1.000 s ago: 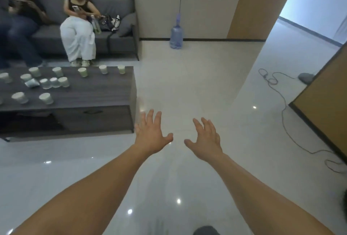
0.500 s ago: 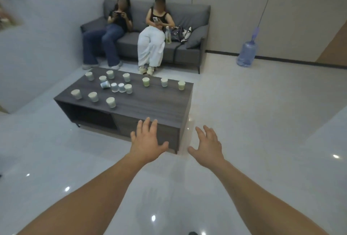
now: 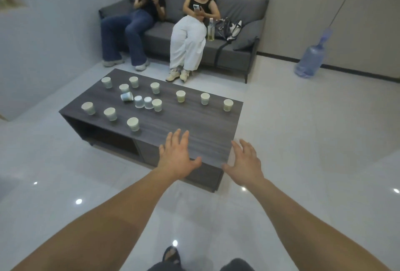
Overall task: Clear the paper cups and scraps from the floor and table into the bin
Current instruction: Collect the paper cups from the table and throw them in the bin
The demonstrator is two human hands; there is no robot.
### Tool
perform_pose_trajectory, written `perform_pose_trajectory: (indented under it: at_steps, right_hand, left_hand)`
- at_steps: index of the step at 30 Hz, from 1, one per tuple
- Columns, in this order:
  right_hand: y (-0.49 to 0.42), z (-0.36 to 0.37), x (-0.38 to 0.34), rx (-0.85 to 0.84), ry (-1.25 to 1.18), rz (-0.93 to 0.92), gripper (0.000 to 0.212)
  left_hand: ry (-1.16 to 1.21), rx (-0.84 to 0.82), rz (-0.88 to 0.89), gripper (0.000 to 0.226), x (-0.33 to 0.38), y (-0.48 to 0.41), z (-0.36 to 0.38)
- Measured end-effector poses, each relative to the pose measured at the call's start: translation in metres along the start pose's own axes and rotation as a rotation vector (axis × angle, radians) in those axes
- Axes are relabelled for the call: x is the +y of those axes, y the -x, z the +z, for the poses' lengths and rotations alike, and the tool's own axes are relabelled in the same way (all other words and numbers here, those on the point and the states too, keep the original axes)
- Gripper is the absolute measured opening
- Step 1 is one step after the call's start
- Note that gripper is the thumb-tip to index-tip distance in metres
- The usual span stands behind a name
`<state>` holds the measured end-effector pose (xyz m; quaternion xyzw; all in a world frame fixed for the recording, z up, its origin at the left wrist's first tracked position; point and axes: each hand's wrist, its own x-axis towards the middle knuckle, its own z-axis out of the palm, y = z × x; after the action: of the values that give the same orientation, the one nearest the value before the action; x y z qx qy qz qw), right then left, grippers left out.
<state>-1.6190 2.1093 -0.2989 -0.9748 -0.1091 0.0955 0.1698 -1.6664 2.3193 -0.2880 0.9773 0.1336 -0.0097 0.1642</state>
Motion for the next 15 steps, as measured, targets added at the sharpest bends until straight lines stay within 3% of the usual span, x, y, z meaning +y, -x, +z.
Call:
perform_pose_trajectory:
  at_steps: [10,15]
  right_hand:
    - [-0.119,-0.007,0.028,-0.007,-0.03,0.132,0.083]
    - [-0.205,-0.027,0.055,-0.039,-0.034,0.088,0.083]
  left_hand:
    - [-0.021,-0.112,0.125,0.096,0.03,-0.143,0.015]
    - [-0.018,-0.147,0.051,0.101,0.056,-0.211,0.027]
